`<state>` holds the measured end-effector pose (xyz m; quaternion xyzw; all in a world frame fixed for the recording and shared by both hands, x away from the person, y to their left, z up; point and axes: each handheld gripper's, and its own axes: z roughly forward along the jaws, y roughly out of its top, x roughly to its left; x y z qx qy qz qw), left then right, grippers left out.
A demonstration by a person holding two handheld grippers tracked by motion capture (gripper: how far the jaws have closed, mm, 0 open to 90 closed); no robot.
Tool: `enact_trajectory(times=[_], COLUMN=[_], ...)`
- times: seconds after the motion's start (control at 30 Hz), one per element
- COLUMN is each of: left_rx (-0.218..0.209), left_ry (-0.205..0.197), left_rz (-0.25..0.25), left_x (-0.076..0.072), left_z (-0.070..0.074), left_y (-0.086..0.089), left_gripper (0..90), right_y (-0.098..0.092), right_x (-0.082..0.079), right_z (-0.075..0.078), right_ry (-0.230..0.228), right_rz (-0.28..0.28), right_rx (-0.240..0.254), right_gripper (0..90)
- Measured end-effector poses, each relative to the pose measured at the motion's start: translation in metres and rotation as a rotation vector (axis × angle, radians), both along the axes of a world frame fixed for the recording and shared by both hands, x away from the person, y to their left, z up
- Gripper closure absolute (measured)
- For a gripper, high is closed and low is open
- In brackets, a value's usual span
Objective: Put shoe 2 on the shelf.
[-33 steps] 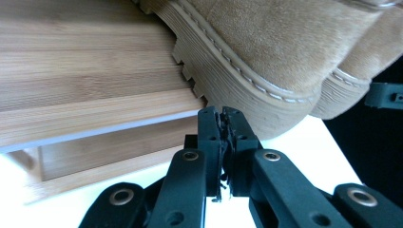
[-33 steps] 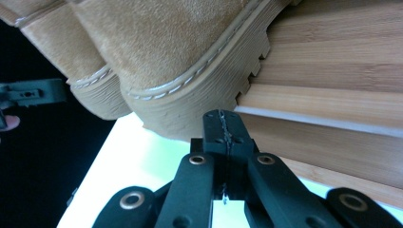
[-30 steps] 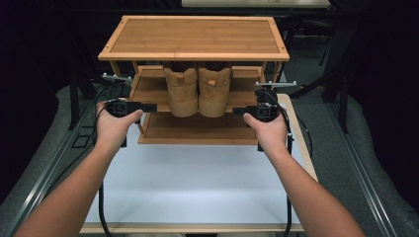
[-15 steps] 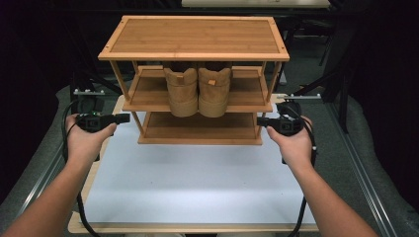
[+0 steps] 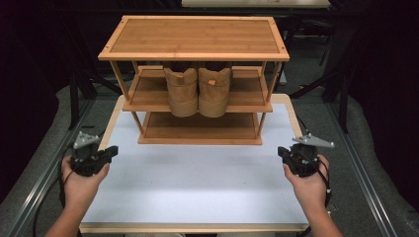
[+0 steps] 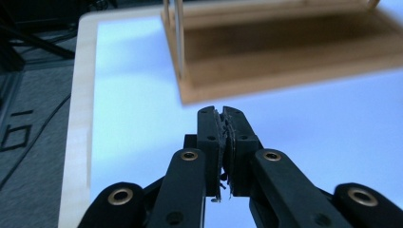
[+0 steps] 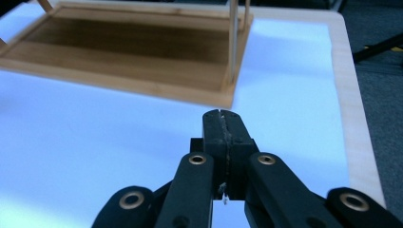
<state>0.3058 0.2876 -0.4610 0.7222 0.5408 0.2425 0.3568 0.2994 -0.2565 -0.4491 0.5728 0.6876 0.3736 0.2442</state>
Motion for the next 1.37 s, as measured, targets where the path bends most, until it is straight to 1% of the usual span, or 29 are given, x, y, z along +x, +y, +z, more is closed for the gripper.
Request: enact_trajectory(times=[0.03,0.07,0.1,0.13,0.17,0.2,0.23,0.27,0.3,0.33,0.37,0.43,0.47,0.53,0.57,0.63,0.67,0.7,0.73,0.77,0.83,0.93,1.0,1.03,1.07,1.2,1.27,1.33,1.37], left_rx=[-0.001,-0.006,-0.013,-0.026,-0.037,-0.039,-0.038,-0.032,-0.026,-0.021,-0.027,-0.019,-0.027,-0.027,-0.031,-0.045,-0.046,-0.050,-0.048,-0.044,-0.035,-0.011,-0.015,-0.007,-0.002,-0.011,-0.029,-0.042,-0.038], left_ry=[0.005,0.016,0.027,0.030,0.031,0.028,0.026,0.019,0.018,0.028,0.031,0.036,0.042,0.052,0.053,0.055,0.055,0.058,0.057,0.056,0.051,0.049,0.057,0.067,0.063,0.053,0.056,0.059,0.055], left_rz=[0.004,0.005,0.006,0.011,0.015,0.020,0.027,0.032,0.037,0.037,0.040,0.043,0.046,0.045,0.041,0.031,0.026,0.024,0.019,0.016,0.011,-0.003,0.001,-0.002,-0.001,0.000,0.003,0.007,0.012], left_x=[-0.002,-0.006,-0.008,-0.010,-0.012,-0.014,-0.015,-0.016,-0.016,-0.015,-0.014,-0.014,-0.013,-0.013,-0.013,-0.015,-0.015,-0.016,-0.016,-0.016,-0.017,-0.016,-0.014,-0.013,-0.013,-0.014,-0.013,-0.010,-0.009], left_z=[-0.007,-0.017,-0.023,-0.030,-0.036,-0.042,-0.047,-0.053,-0.056,-0.059,-0.062,-0.066,-0.069,-0.073,-0.075,-0.076,-0.076,-0.077,-0.078,-0.078,-0.079,-0.082,-0.084,-0.085,-0.085,-0.085,-0.086,-0.088,-0.089], left_y=[0.000,-0.001,0.000,0.000,0.001,0.002,0.003,0.004,0.004,0.005,0.006,0.007,0.008,0.009,0.009,0.008,0.007,0.006,0.006,0.005,0.003,0.003,0.002,0.002,0.002,0.002,0.003,0.005,0.005], left_gripper=[86.0,85.9,85.8,85.7,85.4,85.3,85.3,84.6,84.1,83.4,82.7,82.5,82.5,81.8,81.7,81.2,81.2,80.5,79.7,78.7,77.6,71.9,70.3,69.7,69.5,63.6,60.6,55.7,52.7], right_y=[0.001,0.001,0.003,0.004,0.004,0.004,0.006,0.005,0.006,0.006,0.007,0.007,0.008,0.008,0.007,0.007,0.007,0.007,0.008,0.008,0.008,0.007,0.007,0.007,0.008,0.009,0.008,0.006,0.005], right_x=[-0.005,-0.007,-0.011,-0.012,-0.014,-0.015,-0.016,-0.017,-0.018,-0.018,-0.020,-0.022,-0.023,-0.023,-0.023,-0.024,-0.024,-0.025,-0.025,-0.025,-0.025,-0.024,-0.024,-0.024,-0.024,-0.025,-0.025,-0.025,-0.024], right_z=[-0.009,-0.015,-0.026,-0.033,-0.040,-0.048,-0.056,-0.062,-0.069,-0.072,-0.075,-0.081,-0.083,-0.087,-0.088,-0.092,-0.094,-0.096,-0.097,-0.098,-0.099,-0.101,-0.102,-0.103,-0.104,-0.103,-0.103,-0.104,-0.105], right_ry=[0.004,0.016,-0.001,-0.005,0.013,0.021,0.023,0.030,0.030,0.026,0.019,0.004,-0.001,0.002,-0.005,-0.003,-0.001,0.011,0.009,0.016,0.012,0.009,0.010,0.017,0.009,0.010,0.004,-0.009,-0.031], right_rz=[-0.006,-0.002,-0.039,-0.042,-0.050,-0.043,-0.070,-0.069,-0.089,-0.090,-0.104,-0.095,-0.111,-0.112,-0.098,-0.121,-0.109,-0.099,-0.107,-0.096,-0.102,-0.101,-0.094,-0.093,-0.096,-0.087,-0.097,-0.103,-0.104], right_rx=[-0.006,-0.013,-0.043,-0.038,-0.046,-0.038,-0.058,-0.055,-0.058,-0.059,-0.050,-0.017,-0.022,-0.013,-0.002,-0.011,0.006,0.006,-0.006,-0.001,-0.003,-0.005,0.010,0.010,0.009,0.007,0.001,0.008,0.005], right_gripper=[90.0,90.0,90.0,90.0,90.0,90.0,90.0,90.0,90.0,90.0,90.0,90.0,90.0,90.0,90.0,90.0,90.0,90.0,90.0,90.0,90.0,88.5,86.8,86.3,86.2,83.5,78.6,68.0,61.0])
